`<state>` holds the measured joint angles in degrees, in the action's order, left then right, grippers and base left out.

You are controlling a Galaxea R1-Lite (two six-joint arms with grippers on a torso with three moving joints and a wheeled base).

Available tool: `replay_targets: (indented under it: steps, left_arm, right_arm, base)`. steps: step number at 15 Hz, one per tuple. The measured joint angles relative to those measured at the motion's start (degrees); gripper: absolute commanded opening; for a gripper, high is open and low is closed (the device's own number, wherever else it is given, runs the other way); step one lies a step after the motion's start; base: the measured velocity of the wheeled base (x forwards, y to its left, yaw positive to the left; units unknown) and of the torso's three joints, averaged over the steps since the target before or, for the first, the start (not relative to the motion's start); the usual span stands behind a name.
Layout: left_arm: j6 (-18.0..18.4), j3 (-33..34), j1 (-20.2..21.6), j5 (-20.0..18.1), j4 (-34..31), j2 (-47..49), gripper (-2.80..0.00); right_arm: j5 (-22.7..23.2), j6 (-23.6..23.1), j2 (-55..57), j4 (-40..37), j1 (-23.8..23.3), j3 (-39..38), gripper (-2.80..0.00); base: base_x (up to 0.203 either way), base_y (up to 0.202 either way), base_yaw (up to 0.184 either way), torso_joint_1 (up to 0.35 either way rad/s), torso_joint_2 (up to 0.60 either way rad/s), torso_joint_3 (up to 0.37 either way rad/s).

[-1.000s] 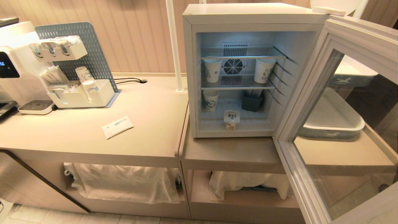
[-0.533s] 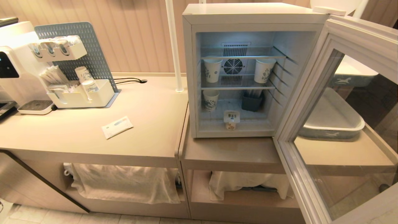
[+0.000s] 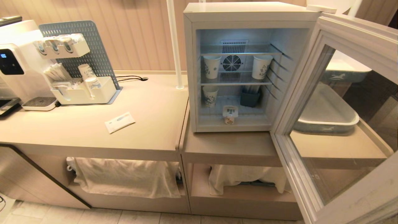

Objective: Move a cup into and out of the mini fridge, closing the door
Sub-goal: Take the yoghurt out of the freezer

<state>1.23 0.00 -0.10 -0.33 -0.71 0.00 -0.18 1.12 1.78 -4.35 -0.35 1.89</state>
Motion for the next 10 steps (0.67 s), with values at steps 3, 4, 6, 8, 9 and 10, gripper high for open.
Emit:
replay_targets:
  steps: [3,4,6,8,9,10]
  left_arm:
    - [0.06,0.0,0.05,0.06,-0.04,0.0,-2.8]
    - [0.2,0.0,0.05,0.11,-0.02,0.0,-2.8]
    - [0.24,0.0,-0.01,0.15,-0.04,0.0,-2.8]
    - [0.17,0.0,-0.01,0.15,-0.06,0.0,-2.8]
    - [-0.13,0.0,0.0,0.2,-0.19,0.0,-2.8]
    - [-0.16,0.0,0.0,0.2,-0.23,0.0,-2.8]
  right_arm:
    - [0.0,0.02,-0.13,0.0,0.02,0.0,-2.8]
    - [0.0,0.0,-0.16,0.0,0.0,0.01,-2.8]
    - [0.0,0.0,-0.2,0.0,0.0,0.04,-2.8]
    - [0.0,0.02,-0.26,-0.01,0.0,0.04,-2.8]
    - [0.0,0.01,-0.26,-0.01,0.0,0.04,-2.8]
    - [0.02,-0.02,-0.26,-0.07,0.0,0.0,-2.8]
  base:
    - [-0.193,0.0,0.001,0.002,0.0,0.003]
    - [-0.195,0.0,0.004,-0.002,0.0,-0.002]
    - [-0.191,0.0,-0.001,0.001,0.0,0.002]
    - [-0.192,0.0,-0.001,0.002,0.0,0.004]
    - [-0.167,0.0,0.004,0.004,0.0,-0.001]
    - [-0.131,0.0,0.003,0.002,0.0,0.0]
